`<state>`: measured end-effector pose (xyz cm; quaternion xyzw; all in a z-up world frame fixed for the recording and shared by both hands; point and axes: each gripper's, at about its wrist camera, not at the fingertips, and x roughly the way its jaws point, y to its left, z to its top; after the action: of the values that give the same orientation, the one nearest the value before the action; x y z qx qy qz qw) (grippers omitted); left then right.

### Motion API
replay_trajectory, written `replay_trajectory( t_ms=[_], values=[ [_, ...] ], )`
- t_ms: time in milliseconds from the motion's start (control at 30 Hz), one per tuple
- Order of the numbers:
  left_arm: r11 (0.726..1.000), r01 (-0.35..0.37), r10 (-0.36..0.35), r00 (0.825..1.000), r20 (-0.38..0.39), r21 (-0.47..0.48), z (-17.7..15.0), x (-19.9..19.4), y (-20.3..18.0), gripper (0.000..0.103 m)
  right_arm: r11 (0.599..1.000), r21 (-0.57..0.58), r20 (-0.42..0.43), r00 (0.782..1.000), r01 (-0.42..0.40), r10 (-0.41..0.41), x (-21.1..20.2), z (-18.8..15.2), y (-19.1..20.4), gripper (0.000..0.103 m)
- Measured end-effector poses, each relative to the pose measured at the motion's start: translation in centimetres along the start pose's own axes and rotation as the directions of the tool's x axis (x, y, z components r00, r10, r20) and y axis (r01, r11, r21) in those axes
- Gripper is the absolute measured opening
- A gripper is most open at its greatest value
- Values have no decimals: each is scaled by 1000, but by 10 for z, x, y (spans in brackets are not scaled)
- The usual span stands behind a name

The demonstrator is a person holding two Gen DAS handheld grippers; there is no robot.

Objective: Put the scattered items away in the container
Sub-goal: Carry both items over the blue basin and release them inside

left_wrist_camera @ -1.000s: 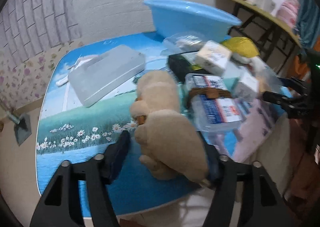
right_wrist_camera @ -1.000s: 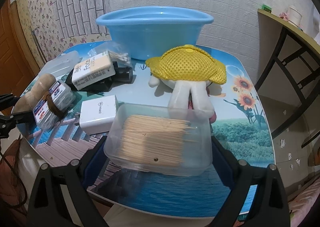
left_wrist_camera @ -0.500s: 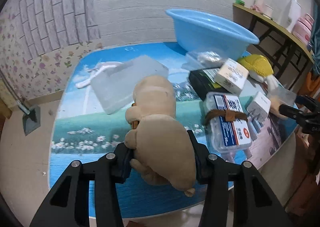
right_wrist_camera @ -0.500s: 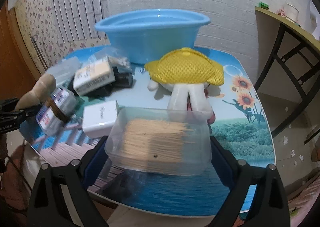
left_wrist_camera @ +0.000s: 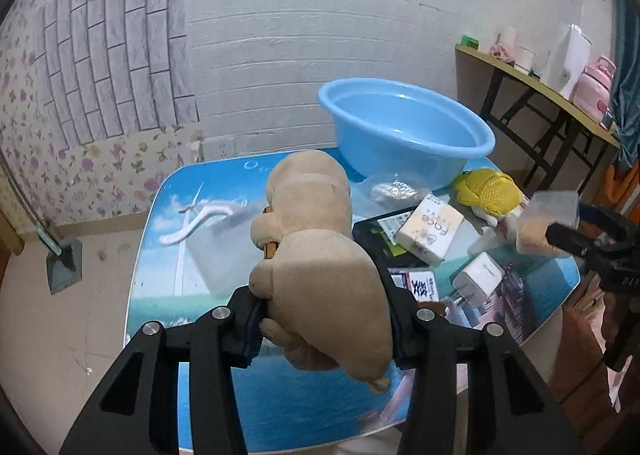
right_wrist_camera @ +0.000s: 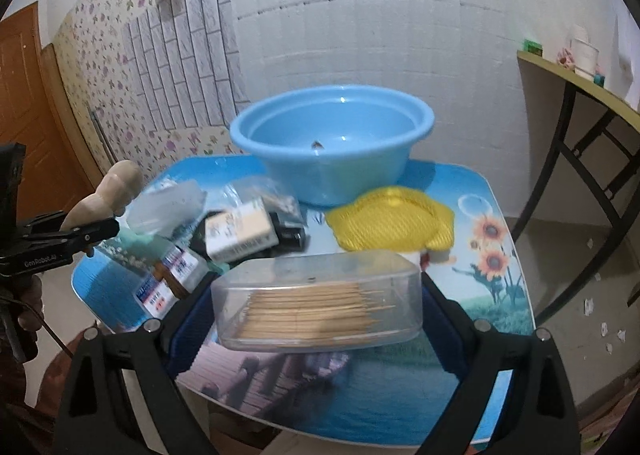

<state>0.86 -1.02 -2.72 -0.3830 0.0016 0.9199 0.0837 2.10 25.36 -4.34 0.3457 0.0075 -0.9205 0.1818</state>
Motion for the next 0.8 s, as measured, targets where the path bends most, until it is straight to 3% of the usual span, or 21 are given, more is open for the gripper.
replay_trajectory(
  t_ms=[367, 800],
  values=[
    [999, 33, -34, 999, 43, 26, 49, 2, -21, 47, 999, -15, 106, 993, -50, 51, -7, 49, 6, 94],
    [992, 74, -79, 996, 36, 106, 107, 48, -67, 47, 997, 2, 110, 991, -82, 82, 29, 85, -13, 94]
  ],
)
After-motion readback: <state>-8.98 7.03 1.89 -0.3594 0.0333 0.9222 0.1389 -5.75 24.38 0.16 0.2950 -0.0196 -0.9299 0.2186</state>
